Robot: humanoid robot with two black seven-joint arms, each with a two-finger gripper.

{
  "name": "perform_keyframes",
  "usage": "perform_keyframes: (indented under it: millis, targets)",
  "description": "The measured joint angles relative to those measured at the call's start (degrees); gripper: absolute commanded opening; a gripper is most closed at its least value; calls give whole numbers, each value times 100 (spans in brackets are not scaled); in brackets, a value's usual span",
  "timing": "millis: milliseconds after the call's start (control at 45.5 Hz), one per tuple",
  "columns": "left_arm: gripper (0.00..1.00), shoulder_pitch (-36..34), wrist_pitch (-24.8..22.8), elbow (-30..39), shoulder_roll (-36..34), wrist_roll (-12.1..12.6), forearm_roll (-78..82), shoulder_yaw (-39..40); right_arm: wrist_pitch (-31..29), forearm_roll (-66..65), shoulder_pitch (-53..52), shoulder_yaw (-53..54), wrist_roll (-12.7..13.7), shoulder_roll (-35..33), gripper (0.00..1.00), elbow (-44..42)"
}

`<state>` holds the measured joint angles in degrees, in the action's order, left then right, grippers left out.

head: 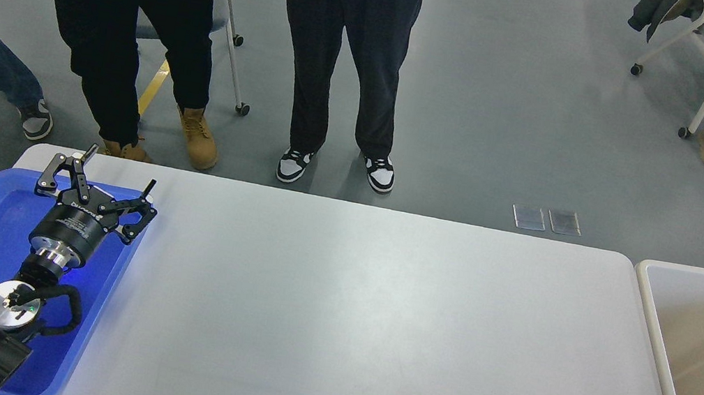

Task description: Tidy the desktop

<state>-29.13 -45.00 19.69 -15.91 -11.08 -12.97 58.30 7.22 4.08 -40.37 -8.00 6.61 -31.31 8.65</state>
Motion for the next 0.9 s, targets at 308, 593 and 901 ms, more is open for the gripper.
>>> perform_keyframes:
  millis: [308,593,901]
  targets:
    - [100,-4,0,0,0,0,0,-2,-546,-230,-1227,37,-2,-1193,100,1672]
    - [100,-5,0,0,0,0,-2,-2,-754,-1457,-2784,-46,87,-2063,100,3923]
    - [100,-5,0,-1,0,-1,-4,4,-1434,-2990,-4493,-739,334,-1992,100,5161]
